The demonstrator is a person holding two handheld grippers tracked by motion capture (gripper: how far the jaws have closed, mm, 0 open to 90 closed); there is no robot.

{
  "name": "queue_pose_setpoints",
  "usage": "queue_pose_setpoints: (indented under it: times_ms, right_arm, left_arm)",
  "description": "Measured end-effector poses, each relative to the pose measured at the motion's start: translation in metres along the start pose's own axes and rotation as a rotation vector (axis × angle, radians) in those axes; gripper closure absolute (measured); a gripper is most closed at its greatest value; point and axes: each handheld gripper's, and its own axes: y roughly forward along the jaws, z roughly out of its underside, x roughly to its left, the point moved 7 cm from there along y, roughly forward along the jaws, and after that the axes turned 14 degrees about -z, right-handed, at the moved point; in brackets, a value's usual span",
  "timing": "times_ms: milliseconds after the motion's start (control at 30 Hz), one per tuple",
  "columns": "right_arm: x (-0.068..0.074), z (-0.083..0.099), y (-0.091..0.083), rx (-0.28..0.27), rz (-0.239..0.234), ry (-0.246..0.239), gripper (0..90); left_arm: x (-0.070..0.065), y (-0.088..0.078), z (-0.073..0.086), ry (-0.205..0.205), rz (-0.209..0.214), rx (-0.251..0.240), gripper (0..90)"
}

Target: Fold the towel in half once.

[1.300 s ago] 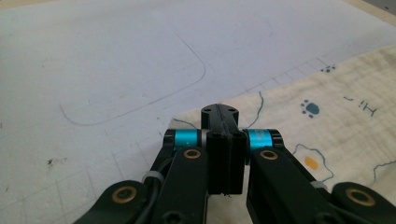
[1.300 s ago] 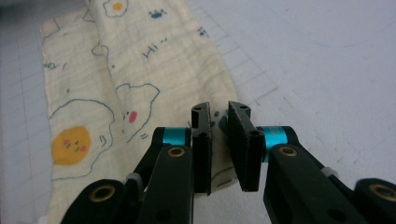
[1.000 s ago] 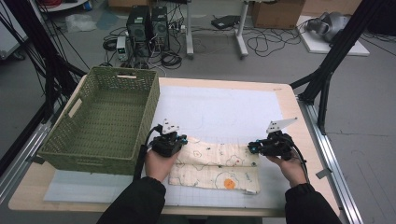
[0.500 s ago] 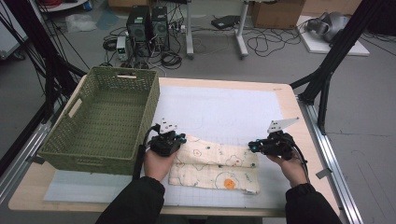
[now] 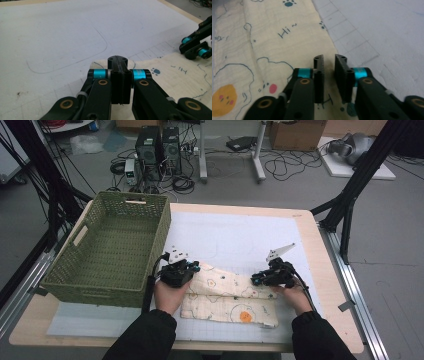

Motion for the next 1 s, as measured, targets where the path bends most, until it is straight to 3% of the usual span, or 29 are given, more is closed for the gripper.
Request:
queue_pose_setpoints:
  times_ms: [67,400,533,600,700,800,867,900,1000]
  right_arm:
    - [0.002,-0.001,-0.002,-0.006,-0.008,-0.013,88.2]
    - [0.027,-0.007,-0.029,-0.069,0.011,-0.093,88.9]
    - [0.053,-0.005,-0.036,-0.065,-0.003,-0.148,88.9]
    - [0.067,-0.001,-0.035,-0.044,-0.012,-0.182,88.9]
    - [0.087,0.012,-0.026,0.001,-0.051,-0.195,88.9]
    - [0.110,0.022,-0.020,0.033,-0.102,-0.225,86.5]
    - [0.124,0.018,-0.025,0.009,-0.128,-0.243,82.5]
    - [0.127,0.013,-0.029,-0.008,-0.117,-0.258,79.6]
    - [0.123,0.001,-0.042,-0.047,-0.093,-0.256,77.8]
  left_arm:
    - [0.001,-0.001,0.000,0.000,0.001,-0.001,89.7]
    - [0.000,-0.012,0.008,0.025,0.017,0.008,89.7]
    - [-0.004,-0.026,0.017,0.052,0.028,0.021,89.7]
    - [-0.006,-0.036,0.023,0.057,0.038,0.027,89.7]
    - [-0.010,-0.050,0.039,0.076,0.056,0.071,89.4]
    - [-0.011,-0.066,0.041,0.065,0.087,0.053,80.0]
    - [-0.011,-0.071,0.036,0.075,0.076,0.034,75.2]
    - [-0.011,-0.071,0.033,0.073,0.080,0.033,74.8]
    - [-0.012,-0.063,0.029,0.076,0.084,0.030,73.8]
